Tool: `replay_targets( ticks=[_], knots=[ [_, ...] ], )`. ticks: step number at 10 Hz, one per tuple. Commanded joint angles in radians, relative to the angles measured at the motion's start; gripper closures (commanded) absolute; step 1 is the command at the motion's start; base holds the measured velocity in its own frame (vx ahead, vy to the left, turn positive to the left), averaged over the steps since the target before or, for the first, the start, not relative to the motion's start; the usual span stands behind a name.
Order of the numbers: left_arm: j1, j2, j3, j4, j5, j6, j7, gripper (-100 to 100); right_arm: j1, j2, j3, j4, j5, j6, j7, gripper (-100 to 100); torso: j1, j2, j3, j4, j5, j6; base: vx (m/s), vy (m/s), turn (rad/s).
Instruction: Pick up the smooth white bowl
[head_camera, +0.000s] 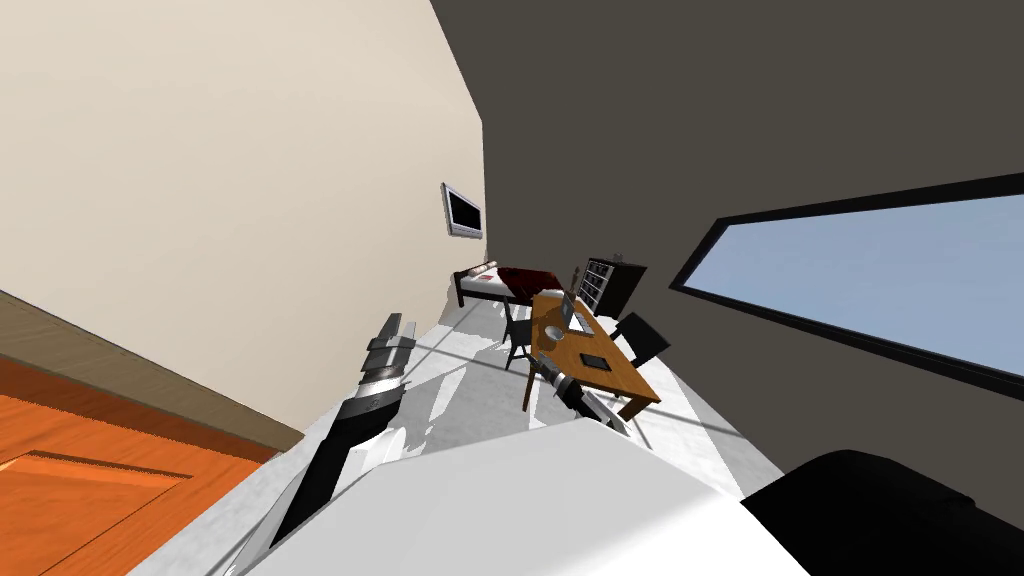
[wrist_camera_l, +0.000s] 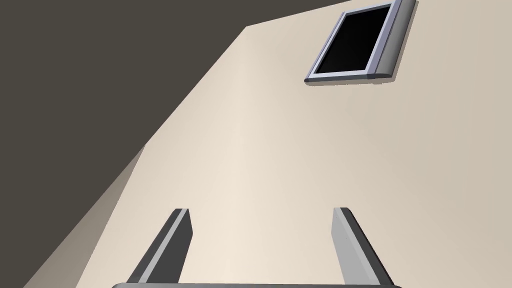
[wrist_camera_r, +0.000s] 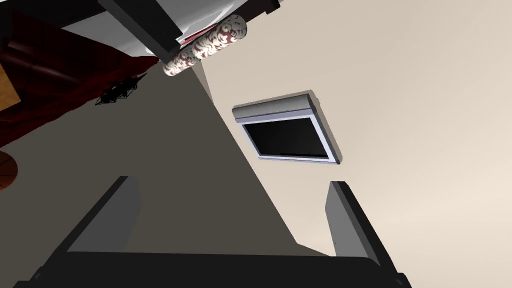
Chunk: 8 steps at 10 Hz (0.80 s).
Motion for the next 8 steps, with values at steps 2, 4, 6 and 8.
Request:
replay_targets(
  ticks=[2, 4, 6, 8],
  knots=[
    [0.000, 0.000, 0.000, 0.000, 0.000, 0.000, 0.000, 0, -0.027, -0.041, 0.028, 0.086, 0.033, 0.006, 0.034, -100, 0.000, 0.000, 0.000, 0.000, 0.000, 0.000, -0.010, 0.059, 0.104],
    [0.000, 0.000, 0.000, 0.000, 0.000, 0.000, 0.000, 0, -0.051, -0.077, 0.054, 0.147, 0.062, 0.013, 0.062, -100, 0.000, -0.001, -0.001, 0.000, 0.000, 0.000, 0.009, 0.063, 0.099],
    [0.000, 0.000, 0.000, 0.000, 0.000, 0.000, 0.000, 0, -0.076, -0.112, 0.081, 0.209, 0.091, 0.020, 0.089, -100, 0.000, -0.002, -0.001, 0.000, 0.000, 0.000, 0.015, 0.052, 0.104],
    [0.000, 0.000, 0.000, 0.000, 0.000, 0.000, 0.000, 0, -0.100, -0.146, 0.108, 0.270, 0.119, 0.026, 0.117, -100, -0.001, -0.002, -0.001, 0.000, 0.000, 0.000, 0.012, 0.044, 0.106]
  ],
)
